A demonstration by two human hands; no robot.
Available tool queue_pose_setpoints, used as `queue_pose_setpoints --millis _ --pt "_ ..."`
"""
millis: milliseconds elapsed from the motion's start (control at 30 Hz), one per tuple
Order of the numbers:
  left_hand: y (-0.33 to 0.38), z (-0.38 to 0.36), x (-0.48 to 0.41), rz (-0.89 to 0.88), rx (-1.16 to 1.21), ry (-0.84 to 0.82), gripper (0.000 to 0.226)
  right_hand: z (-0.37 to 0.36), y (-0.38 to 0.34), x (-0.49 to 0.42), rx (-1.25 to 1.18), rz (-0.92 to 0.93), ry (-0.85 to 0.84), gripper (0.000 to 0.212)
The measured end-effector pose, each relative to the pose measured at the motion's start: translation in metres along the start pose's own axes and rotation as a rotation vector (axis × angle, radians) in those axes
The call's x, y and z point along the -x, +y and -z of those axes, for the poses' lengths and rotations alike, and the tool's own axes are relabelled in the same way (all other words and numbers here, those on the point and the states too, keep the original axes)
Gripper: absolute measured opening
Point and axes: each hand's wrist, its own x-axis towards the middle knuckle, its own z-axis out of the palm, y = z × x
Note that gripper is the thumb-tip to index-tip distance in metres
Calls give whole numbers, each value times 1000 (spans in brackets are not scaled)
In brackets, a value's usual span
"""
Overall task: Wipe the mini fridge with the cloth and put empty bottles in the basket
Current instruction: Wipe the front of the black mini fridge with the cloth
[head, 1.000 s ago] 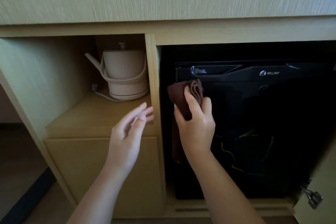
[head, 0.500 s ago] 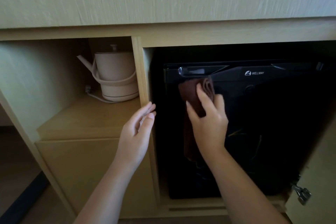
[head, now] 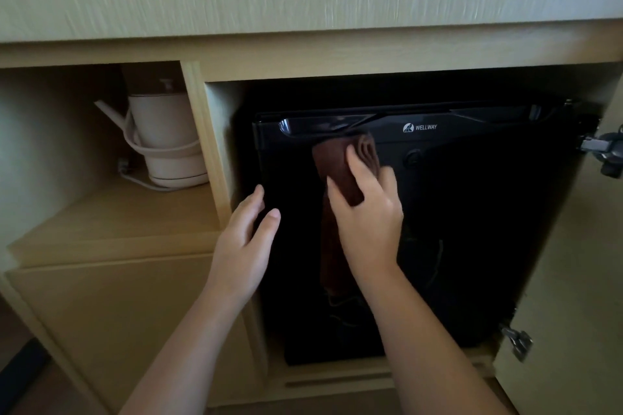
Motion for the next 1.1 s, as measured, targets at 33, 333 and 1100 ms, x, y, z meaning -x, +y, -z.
queue_pose_setpoints --millis 33,333,1100 --pt "0 -1 0 -4 -11 4 48 5 12 13 16 10 -21 45" --pt "1 -6 2 -28 -75 30 52 26 18 -17 6 -116 45 47" --pt "-18 -9 6 -44 -142 13 57 36 89 70 49 -12 -85 47"
